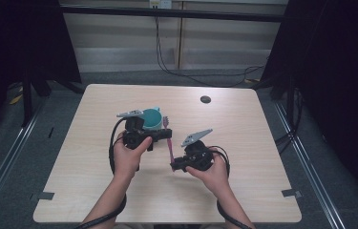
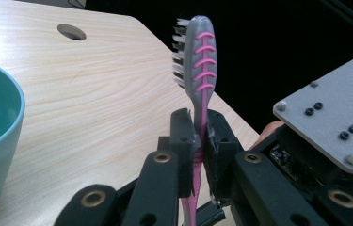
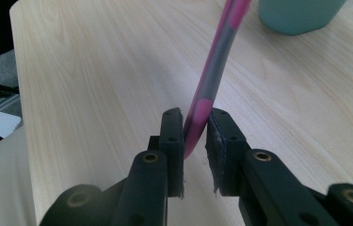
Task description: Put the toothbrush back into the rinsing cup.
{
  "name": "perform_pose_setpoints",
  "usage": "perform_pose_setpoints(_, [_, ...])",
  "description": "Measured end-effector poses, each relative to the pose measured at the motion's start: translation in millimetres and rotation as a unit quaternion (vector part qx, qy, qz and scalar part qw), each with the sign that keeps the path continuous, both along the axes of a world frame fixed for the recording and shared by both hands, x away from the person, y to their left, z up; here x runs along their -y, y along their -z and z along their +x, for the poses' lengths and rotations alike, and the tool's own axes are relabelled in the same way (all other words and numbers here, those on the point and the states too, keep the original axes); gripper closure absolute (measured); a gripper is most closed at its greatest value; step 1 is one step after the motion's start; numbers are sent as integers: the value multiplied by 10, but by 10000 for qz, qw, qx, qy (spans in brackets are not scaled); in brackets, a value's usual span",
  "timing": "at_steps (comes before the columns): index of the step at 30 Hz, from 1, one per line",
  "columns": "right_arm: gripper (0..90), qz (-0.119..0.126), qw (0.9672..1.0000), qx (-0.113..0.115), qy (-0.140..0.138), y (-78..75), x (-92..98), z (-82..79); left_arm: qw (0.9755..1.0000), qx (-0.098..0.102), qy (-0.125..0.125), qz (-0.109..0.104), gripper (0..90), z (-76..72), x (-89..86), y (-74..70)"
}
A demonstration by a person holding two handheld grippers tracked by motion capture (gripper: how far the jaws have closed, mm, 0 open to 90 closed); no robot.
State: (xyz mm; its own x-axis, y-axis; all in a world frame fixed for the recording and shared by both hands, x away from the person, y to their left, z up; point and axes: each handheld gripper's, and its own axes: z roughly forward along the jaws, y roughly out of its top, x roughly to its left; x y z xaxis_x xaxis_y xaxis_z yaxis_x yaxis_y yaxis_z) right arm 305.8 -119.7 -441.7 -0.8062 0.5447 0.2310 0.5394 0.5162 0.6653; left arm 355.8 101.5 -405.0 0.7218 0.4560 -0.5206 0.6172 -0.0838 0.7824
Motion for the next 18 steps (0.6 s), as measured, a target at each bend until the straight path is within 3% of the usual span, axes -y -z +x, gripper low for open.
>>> perform_pose_setpoints(14, [747, 41, 9999, -38, -106, 20, -16, -2, 10000, -41, 24, 33, 839, 21, 40, 22])
perform_pose_setpoints(18, [600, 60, 9999, -93, -3, 22, 8, 13, 9999, -99, 54, 22, 839, 32, 38, 22])
